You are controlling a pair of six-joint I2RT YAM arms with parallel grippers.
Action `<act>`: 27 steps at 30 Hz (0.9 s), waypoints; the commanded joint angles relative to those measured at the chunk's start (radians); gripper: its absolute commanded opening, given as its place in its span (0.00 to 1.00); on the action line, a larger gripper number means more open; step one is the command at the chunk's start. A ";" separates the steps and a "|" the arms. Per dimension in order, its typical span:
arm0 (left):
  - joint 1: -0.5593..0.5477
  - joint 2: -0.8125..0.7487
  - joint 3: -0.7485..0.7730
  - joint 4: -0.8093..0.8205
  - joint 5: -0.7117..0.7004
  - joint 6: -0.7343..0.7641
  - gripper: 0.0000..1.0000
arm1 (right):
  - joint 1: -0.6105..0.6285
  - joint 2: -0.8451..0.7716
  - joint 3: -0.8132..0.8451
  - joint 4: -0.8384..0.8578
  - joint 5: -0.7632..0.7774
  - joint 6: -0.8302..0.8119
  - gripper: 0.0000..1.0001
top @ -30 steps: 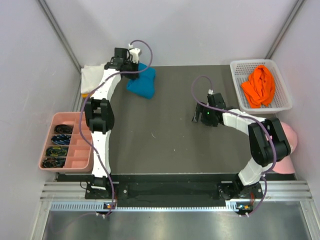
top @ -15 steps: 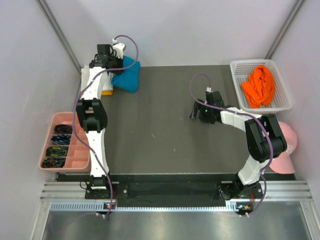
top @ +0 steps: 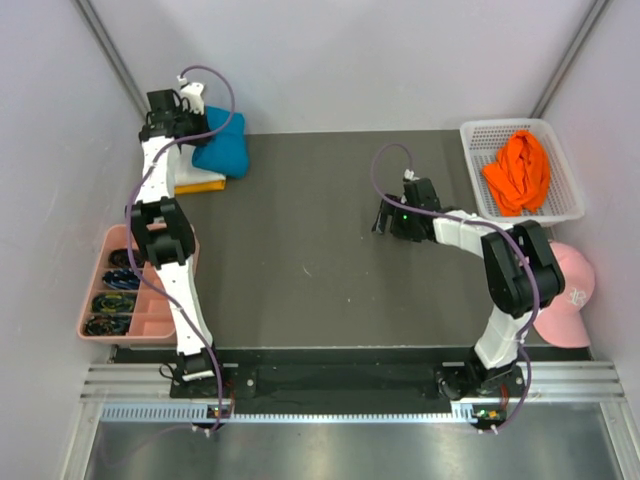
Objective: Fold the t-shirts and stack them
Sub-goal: Put the neatly folded tshirt into the corner of the board with the left arm
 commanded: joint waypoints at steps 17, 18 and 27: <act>0.094 -0.058 0.069 0.123 0.150 -0.040 0.00 | 0.037 0.100 0.034 -0.146 0.008 -0.006 0.81; 0.102 -0.055 0.070 0.123 0.153 -0.040 0.00 | 0.040 0.105 0.039 -0.146 0.008 -0.006 0.81; 0.111 -0.046 0.044 0.109 0.126 -0.003 0.00 | 0.055 0.143 0.068 -0.148 0.005 -0.002 0.81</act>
